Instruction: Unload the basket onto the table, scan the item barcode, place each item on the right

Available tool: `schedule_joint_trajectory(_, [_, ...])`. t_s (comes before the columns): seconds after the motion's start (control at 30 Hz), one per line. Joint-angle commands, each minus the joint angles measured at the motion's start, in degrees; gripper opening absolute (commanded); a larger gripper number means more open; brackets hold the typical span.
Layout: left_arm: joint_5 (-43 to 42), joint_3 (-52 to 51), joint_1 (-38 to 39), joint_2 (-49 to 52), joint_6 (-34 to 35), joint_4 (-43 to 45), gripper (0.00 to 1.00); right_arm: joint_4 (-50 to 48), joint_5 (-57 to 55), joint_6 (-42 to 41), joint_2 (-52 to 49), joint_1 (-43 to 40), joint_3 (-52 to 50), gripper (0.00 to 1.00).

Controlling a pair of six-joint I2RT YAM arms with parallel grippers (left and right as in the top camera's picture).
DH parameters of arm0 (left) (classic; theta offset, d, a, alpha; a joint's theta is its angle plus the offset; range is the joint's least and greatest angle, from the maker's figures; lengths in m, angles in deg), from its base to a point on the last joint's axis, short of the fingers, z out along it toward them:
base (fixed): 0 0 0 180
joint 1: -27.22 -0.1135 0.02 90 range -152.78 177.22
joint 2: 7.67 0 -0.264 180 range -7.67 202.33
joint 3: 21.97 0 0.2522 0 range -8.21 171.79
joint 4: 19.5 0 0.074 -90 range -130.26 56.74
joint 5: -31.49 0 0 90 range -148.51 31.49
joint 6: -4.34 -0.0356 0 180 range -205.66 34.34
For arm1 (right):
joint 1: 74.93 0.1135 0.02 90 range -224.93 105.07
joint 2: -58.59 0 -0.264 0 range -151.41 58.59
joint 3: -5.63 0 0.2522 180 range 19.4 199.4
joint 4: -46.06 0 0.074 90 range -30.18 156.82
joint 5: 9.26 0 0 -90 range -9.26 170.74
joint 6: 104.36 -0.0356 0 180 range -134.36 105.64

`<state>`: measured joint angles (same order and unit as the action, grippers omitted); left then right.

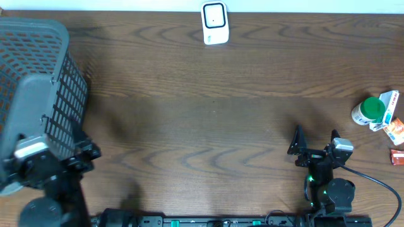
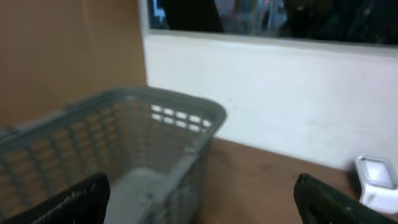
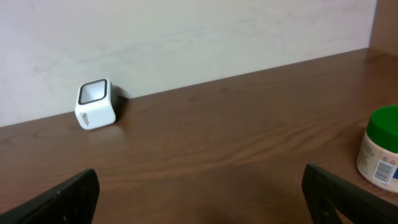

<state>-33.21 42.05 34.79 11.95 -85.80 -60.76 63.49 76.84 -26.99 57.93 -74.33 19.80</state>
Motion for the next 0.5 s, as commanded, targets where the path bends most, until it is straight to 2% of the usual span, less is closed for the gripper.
schedule_joint_trajectory(0.0, [-5.2, -10.9, -0.9, -7.3, 5.4, 7.1, 0.95, 0.2, -0.5, -0.6, 0.3, 0.4, -0.1, 0.99])
schedule_joint_trajectory(0.23, [-14.4, -28.5, -3.8, -14.9, 5.4, 21.0, 0.95, 0.2, -0.5, -0.6, 0.3, 0.4, -0.1, 0.99])
schedule_joint_trajectory(0.47, [-15.9, -37.7, -5.4, -16.9, 11.2, 23.5, 0.95, 0.2, -0.5, -0.6, 0.3, 0.4, -0.1, 0.99])
